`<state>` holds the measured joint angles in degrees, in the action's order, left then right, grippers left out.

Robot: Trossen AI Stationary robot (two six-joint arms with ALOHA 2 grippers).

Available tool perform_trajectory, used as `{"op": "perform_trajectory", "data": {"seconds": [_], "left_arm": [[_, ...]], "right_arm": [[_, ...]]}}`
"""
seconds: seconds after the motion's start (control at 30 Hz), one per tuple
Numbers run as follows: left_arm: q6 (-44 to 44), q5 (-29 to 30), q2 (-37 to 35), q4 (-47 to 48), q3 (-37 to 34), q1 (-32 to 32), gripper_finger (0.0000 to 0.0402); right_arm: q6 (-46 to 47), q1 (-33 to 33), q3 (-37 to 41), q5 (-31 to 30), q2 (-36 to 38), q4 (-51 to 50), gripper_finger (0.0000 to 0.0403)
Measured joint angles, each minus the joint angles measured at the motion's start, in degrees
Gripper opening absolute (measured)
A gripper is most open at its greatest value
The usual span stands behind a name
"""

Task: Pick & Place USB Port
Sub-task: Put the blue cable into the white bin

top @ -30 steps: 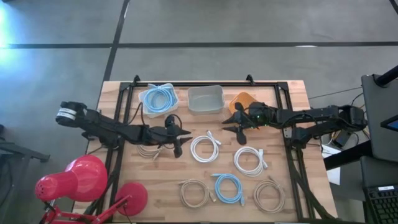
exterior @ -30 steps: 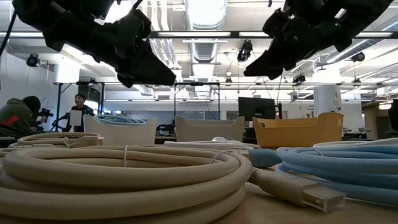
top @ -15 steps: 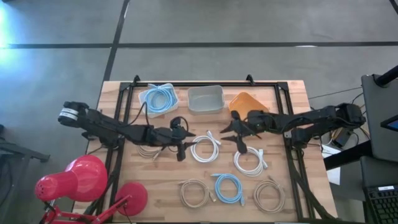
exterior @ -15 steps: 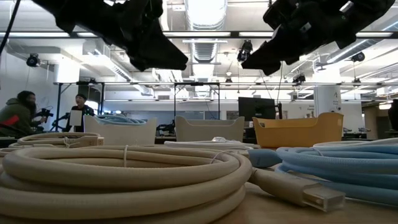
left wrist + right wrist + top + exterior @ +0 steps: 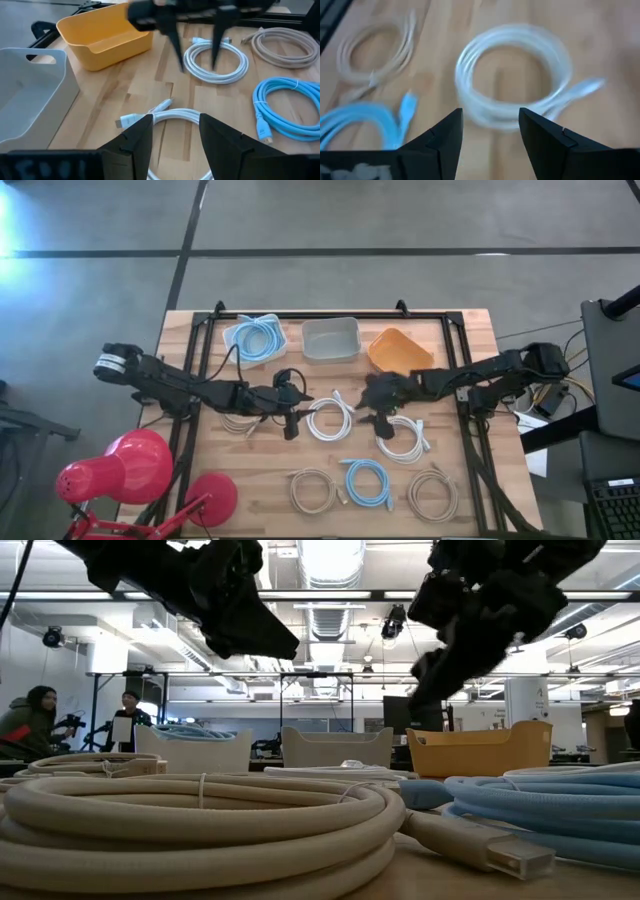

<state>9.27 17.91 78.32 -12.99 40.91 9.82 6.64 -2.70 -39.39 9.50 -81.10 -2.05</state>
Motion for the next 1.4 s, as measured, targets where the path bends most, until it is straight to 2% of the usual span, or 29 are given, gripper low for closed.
{"op": "perform_trajectory", "data": {"seconds": [0.2,0.37,0.7,0.87,1.0,1.27,1.4], "left_arm": [[-1.73,0.0,0.0,-0.01,0.11,-0.07,0.0167],[-1.76,0.13,0.0,0.0,0.11,-0.07,0.0167],[-1.73,0.0,0.0,0.0,0.11,0.09,0.0167],[-1.7,-0.37,0.0,0.21,0.11,0.2,0.0167],[-1.9,-0.35,0.0,0.37,0.11,0.17,0.0167],[0.42,-0.35,0.0,0.18,0.09,0.2,0.0167],[4.16,-1.18,0.0,-0.04,0.11,0.17,0.0167]], "right_arm": [[6.48,-9.1,-5.18,0.23,-5.29,-14.41,0.0179],[12.32,-15.31,-7.97,0.18,-10.79,-14.93,0.0178],[15.13,-18.19,-13.53,-0.5,-18.88,-14.93,0.0178],[14.38,-18.19,-14.28,-3.4,-20.51,-15.12,0.0174],[14.38,-18.19,-14.35,-3.83,-21.26,-15.15,0.0144],[14.59,-18.1,-16.67,-4.01,-21.08,-16.58,0.0037],[10.68,-18.05,-20.67,-10.29,-19.89,-21.94,0.0029]]}}
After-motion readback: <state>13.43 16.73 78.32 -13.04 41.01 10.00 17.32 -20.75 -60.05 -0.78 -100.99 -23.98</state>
